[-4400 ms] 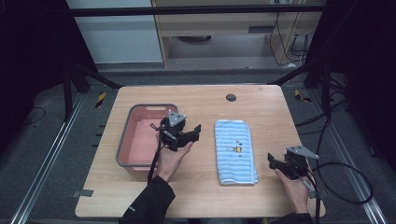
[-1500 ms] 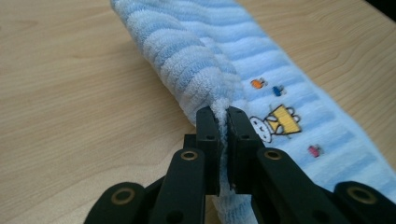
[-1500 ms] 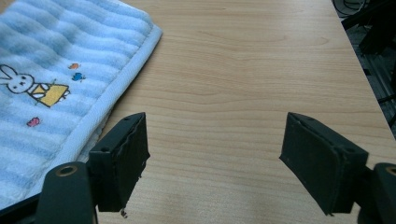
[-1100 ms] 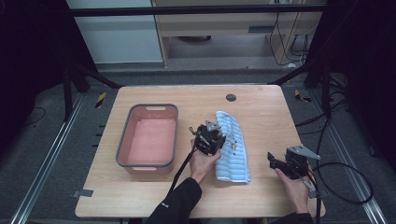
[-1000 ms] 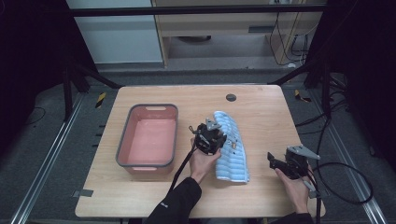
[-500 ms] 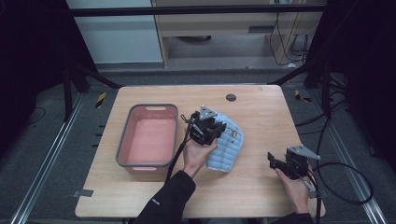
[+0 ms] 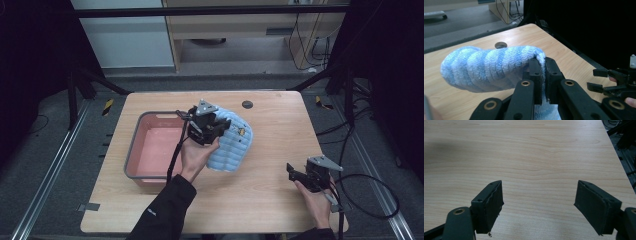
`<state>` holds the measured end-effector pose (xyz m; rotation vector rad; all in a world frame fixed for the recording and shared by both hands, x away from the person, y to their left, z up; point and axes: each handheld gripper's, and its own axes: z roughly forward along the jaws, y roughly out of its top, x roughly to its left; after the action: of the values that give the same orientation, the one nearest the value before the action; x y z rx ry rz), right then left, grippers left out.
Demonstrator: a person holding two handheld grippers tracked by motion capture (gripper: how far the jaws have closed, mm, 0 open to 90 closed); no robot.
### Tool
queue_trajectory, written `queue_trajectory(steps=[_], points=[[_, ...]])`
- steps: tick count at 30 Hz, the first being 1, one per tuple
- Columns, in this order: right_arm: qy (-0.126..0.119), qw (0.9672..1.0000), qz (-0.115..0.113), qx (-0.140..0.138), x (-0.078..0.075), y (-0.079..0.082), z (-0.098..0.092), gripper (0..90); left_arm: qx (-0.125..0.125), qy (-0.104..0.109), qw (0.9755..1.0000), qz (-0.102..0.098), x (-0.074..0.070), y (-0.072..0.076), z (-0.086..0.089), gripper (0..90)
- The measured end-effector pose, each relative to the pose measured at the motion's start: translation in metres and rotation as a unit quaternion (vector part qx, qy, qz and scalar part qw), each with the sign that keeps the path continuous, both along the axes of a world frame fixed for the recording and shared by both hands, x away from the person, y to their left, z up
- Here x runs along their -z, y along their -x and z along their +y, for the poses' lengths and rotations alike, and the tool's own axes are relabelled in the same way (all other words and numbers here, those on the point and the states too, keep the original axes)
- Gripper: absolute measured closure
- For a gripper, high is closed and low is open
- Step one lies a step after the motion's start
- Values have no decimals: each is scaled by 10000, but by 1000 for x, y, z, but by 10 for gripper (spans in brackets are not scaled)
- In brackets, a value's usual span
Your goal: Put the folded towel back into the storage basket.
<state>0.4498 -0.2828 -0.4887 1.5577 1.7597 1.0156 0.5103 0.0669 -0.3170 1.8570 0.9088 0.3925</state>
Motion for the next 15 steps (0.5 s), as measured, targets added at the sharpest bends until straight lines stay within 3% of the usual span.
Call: queue_trajectory(steps=[15], points=[[3, 10000, 10, -1, 1, 0, 0, 221, -360, -66, 9992, -161, -31, 1, 59, 855]])
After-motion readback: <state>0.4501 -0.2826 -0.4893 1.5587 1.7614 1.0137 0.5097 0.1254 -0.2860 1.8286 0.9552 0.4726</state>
